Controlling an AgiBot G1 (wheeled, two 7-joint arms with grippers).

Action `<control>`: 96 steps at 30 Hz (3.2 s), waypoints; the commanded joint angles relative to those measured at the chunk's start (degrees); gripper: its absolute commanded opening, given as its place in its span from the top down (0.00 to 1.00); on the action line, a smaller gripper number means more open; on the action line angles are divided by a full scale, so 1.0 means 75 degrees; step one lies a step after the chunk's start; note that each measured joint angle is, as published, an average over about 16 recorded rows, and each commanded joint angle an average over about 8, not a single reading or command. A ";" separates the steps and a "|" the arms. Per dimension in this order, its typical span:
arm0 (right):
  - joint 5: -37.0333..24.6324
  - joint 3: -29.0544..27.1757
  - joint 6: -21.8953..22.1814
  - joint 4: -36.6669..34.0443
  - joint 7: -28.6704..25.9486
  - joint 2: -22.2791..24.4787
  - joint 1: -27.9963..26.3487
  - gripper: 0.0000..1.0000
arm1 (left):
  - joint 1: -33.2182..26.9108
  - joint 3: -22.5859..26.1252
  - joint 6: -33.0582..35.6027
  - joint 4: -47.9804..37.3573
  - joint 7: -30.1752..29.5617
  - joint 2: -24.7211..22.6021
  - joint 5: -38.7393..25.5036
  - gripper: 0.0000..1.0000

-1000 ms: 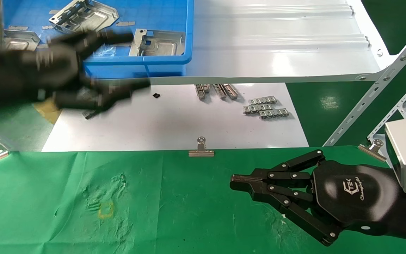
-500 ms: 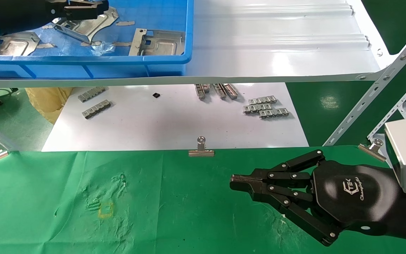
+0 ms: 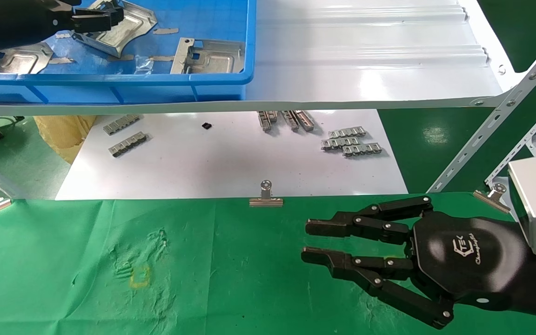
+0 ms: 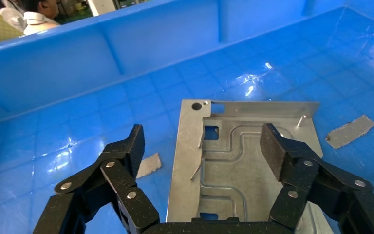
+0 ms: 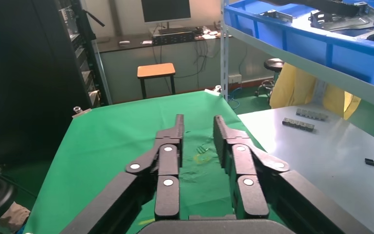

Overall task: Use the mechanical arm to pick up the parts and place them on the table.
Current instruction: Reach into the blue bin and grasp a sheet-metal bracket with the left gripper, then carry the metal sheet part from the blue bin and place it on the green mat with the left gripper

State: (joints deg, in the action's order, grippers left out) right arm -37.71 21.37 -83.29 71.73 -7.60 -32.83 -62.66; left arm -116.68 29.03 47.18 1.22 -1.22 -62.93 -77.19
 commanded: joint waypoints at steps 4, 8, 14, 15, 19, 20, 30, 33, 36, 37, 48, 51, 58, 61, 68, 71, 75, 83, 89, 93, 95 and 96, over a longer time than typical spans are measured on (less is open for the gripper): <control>0.0000 0.0000 0.0000 0.0000 0.0000 0.0000 0.0000 0.00 | -0.0026 -0.0028 0.0007 -0.0114 -0.0026 0.0044 0.0040 1.00; 0.0000 0.0000 0.0000 0.0000 0.0000 0.0000 0.0000 0.00 | -0.0024 -0.0037 -0.0004 -0.0155 -0.0045 0.0076 0.0052 1.00; 0.0000 0.0001 0.0000 0.0000 0.0000 0.0000 0.0000 0.00 | 0.0002 -0.0036 0.0034 -0.0195 -0.0085 0.0118 0.0051 1.00; 0.0000 0.0001 0.0000 0.0000 0.0000 0.0000 0.0000 0.00 | 0.0004 -0.0038 0.0042 -0.0199 -0.0094 0.0128 0.0054 1.00; 0.0000 0.0001 0.0000 0.0000 0.0000 0.0000 0.0000 0.00 | -0.0003 -0.0047 0.0073 -0.0196 -0.0121 0.0172 0.0066 1.00; 0.0000 0.0001 0.0000 0.0000 0.0000 0.0000 0.0000 0.00 | -0.0008 -0.0048 0.0082 -0.0191 -0.0124 0.0183 0.0068 1.00; 0.0001 0.0001 0.0000 0.0000 0.0001 0.0000 0.0000 0.00 | -0.0104 -0.0103 0.0333 -0.0088 -0.0092 0.0268 0.0147 1.00; 0.0001 0.0001 0.0000 0.0000 0.0001 0.0000 0.0000 0.00 | -0.0191 -0.0173 0.0640 0.0016 -0.0040 0.0321 0.0251 1.00; 0.0001 0.0001 0.0000 0.0000 0.0001 0.0000 0.0000 0.00 | -0.0272 -0.0252 0.1214 0.0163 0.0081 0.0419 0.0374 1.00; 0.0001 0.0001 0.0000 0.0000 0.0001 0.0000 0.0000 0.00 | -0.0290 -0.0274 0.1471 0.0216 0.0138 0.0465 0.0411 1.00; 0.0001 0.0002 0.0001 0.0000 0.0001 0.0001 0.0000 0.00 | -0.0069 -0.0383 0.5056 0.0681 0.1094 0.1038 0.0716 1.00; 0.0001 0.0002 0.0001 0.0000 0.0001 0.0001 0.0000 0.00 | 0.0075 -0.0384 0.5657 0.0816 0.1400 0.1145 0.0801 1.00; 0.0001 0.0002 0.0001 0.0000 0.0001 0.0001 -0.0001 0.00 | 0.0912 -0.0012 0.6011 0.1938 0.1952 0.1531 0.1174 1.00; 0.0001 0.0002 0.0001 0.0000 0.0001 0.0001 -0.0001 0.00 | 0.1542 0.0369 0.6027 0.2768 0.2077 0.1920 0.1586 1.00; 0.0002 0.0002 0.0001 0.0000 0.0001 0.0001 -0.0001 0.00 | 0.2572 0.1046 0.5917 0.3453 0.2296 0.2710 0.2763 1.00; 0.0002 0.0003 0.0001 0.0000 0.0001 0.0001 -0.0001 0.00 | 0.2671 0.1250 0.5887 0.3286 0.2544 0.2817 0.2913 1.00; 0.0002 0.0003 0.0001 0.0000 0.0001 0.0001 -0.0001 0.00 | 0.2664 0.1771 0.5844 0.3218 0.3221 0.2855 0.2460 1.00; 0.0002 0.0003 0.0001 0.0000 0.0001 0.0001 -0.0001 0.00 | 0.2544 0.2787 0.5661 0.2823 0.5406 0.2496 0.1050 1.00; 0.0002 0.0003 0.0001 0.0000 0.0002 0.0001 -0.0001 0.00 | 0.2563 0.2970 0.5492 0.1954 0.6183 0.2045 0.0801 0.71; 0.0002 0.0003 0.0001 0.0000 0.0002 0.0001 -0.0001 0.00 | 0.2570 0.2990 0.5444 0.1403 0.6357 0.1847 0.0788 0.21; 0.0002 0.0003 0.0001 0.0000 0.0002 0.0001 -0.0001 0.00 | 0.2558 0.2995 0.5427 0.1181 0.6417 0.1782 0.0783 0.00; 0.0002 0.0003 0.0001 0.0000 0.0002 0.0001 -0.0001 0.00 | 0.2552 0.2995 0.5412 0.1087 0.6456 0.1755 0.0783 0.00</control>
State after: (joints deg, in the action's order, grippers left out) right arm -37.70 21.40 -83.28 71.73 -7.59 -32.82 -62.67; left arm -97.42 51.34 88.03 9.91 47.49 -49.54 -71.09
